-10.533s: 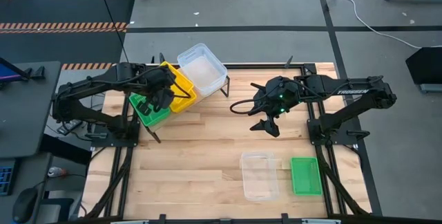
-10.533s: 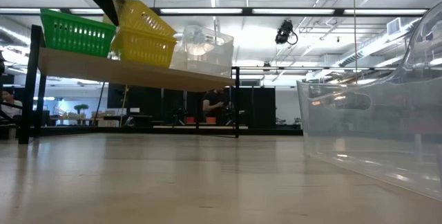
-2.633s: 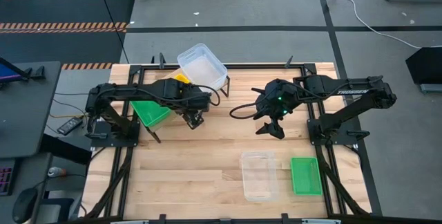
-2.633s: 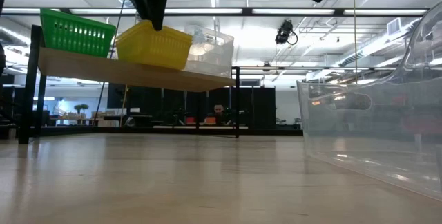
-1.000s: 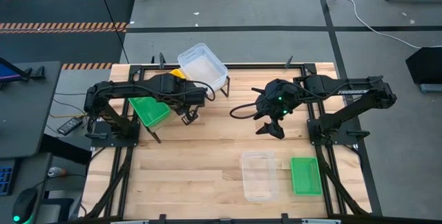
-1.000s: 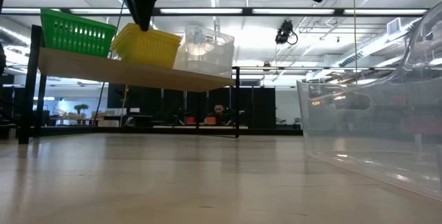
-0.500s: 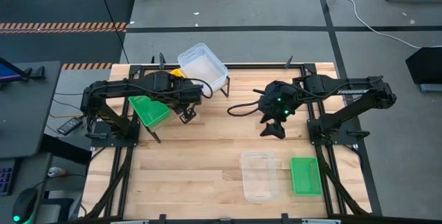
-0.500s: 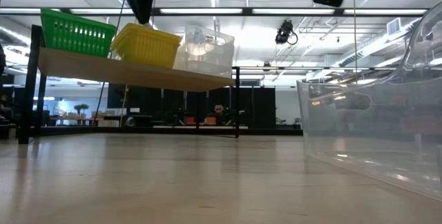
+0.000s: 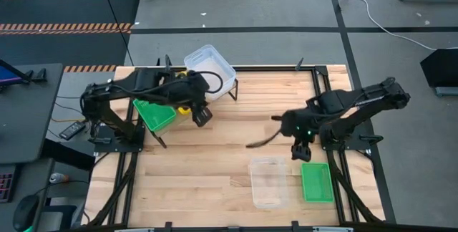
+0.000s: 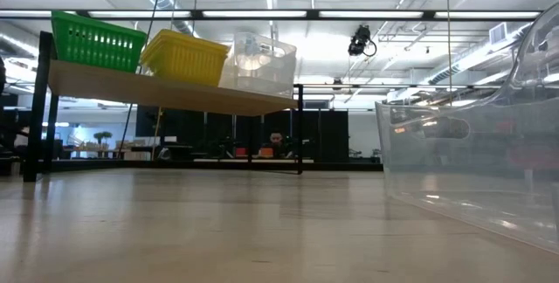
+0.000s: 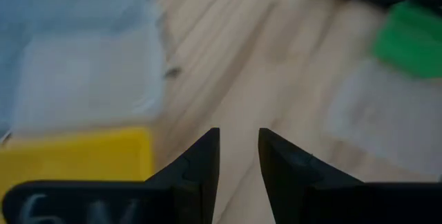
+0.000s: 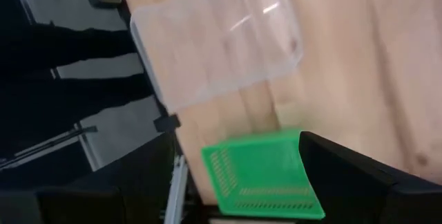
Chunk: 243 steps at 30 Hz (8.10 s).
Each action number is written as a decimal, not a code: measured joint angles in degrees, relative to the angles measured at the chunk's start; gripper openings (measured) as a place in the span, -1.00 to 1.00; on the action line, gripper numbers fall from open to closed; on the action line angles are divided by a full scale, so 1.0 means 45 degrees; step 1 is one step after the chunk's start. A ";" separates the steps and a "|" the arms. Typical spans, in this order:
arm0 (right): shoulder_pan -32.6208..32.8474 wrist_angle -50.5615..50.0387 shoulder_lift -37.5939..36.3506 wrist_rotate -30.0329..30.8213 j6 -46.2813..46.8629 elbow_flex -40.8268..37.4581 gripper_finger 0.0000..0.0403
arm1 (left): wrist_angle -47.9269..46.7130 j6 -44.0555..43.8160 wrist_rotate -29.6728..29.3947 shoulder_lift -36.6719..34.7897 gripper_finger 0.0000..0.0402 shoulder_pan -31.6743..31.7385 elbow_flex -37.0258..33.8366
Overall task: Stack baskets on shelf by color
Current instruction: Stack the green bin on top of the other bin on the shelf
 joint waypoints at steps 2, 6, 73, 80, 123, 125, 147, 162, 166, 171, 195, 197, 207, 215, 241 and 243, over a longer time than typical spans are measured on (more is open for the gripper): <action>0.0646 0.0000 0.0000 0.0078 0.0882 0.0001 0.56 | 0.0887 0.0483 -0.0002 0.0000 -0.46 -0.0434 0.0081; 0.2195 0.0250 0.0023 0.0372 0.2821 -0.0003 0.56 | 0.2391 0.0955 -0.0013 0.0015 -0.46 -0.1320 0.0081; 1.1576 0.4272 0.6863 0.6205 0.7647 -0.2657 -0.08 | 0.6496 -0.5537 -0.1999 0.0029 -0.48 -0.4850 0.0013; 1.1067 0.4053 0.6674 0.5650 0.5811 -0.2700 -0.88 | 0.6500 -0.5272 -0.1994 0.0029 -0.48 -0.4900 0.0013; 0.1608 0.3580 0.3683 0.4264 -0.9768 0.4948 -0.96 | 0.3433 0.3018 0.7216 0.0029 -0.38 -0.0575 0.0013; 0.1561 0.3589 0.3858 0.4060 -1.0774 0.5104 -0.96 | 0.3275 0.3614 0.7764 0.0024 -0.29 -0.0339 0.0013; 0.0851 0.5501 0.3978 0.1325 -1.3072 0.5126 -0.96 | 0.3395 0.5583 0.9396 0.1350 0.29 -0.0483 0.0030; 0.0508 0.5489 0.3973 0.2070 -1.2291 0.5126 -0.60 | 0.2577 0.6010 1.0545 0.1829 -0.93 -0.0433 0.0023; 0.0442 0.5526 0.3973 0.2088 -1.1010 0.5126 -0.35 | 0.2027 0.6452 1.0341 0.1826 -0.97 -0.0372 0.0023; 0.0438 0.5215 0.3965 0.2085 -0.9185 0.5126 0.03 | 0.0746 0.7168 0.9899 0.1791 -0.98 -0.0523 0.0018; 0.0457 -0.0188 0.3755 0.1641 -0.6075 0.4883 0.44 | -0.2764 0.9854 0.3804 -0.1899 -0.97 -0.2128 0.0023; 0.0496 -0.0175 0.3759 0.1651 -0.5587 0.4883 0.43 | -0.2759 0.9854 0.3706 -0.2084 -0.97 -0.2273 0.0008; 0.1430 0.0015 0.3755 0.1651 -0.3871 0.3874 0.41 | -0.2767 0.9911 0.2784 -0.3816 -0.98 -0.2596 0.0018; 0.2430 0.0487 0.3764 0.1593 -0.2443 0.2580 0.40 | -0.2759 0.9821 0.2776 -0.4707 -0.98 -0.2596 0.0008; 0.3769 0.1017 0.3764 0.2334 0.1418 0.1755 0.38 | -0.2767 1.2694 0.2698 -1.1308 -0.97 -0.2601 -0.7546; 0.3764 0.1051 0.3764 0.2437 0.1591 0.1755 0.38 | -0.2770 1.3481 0.2385 -1.1533 -0.97 -0.2601 -0.7873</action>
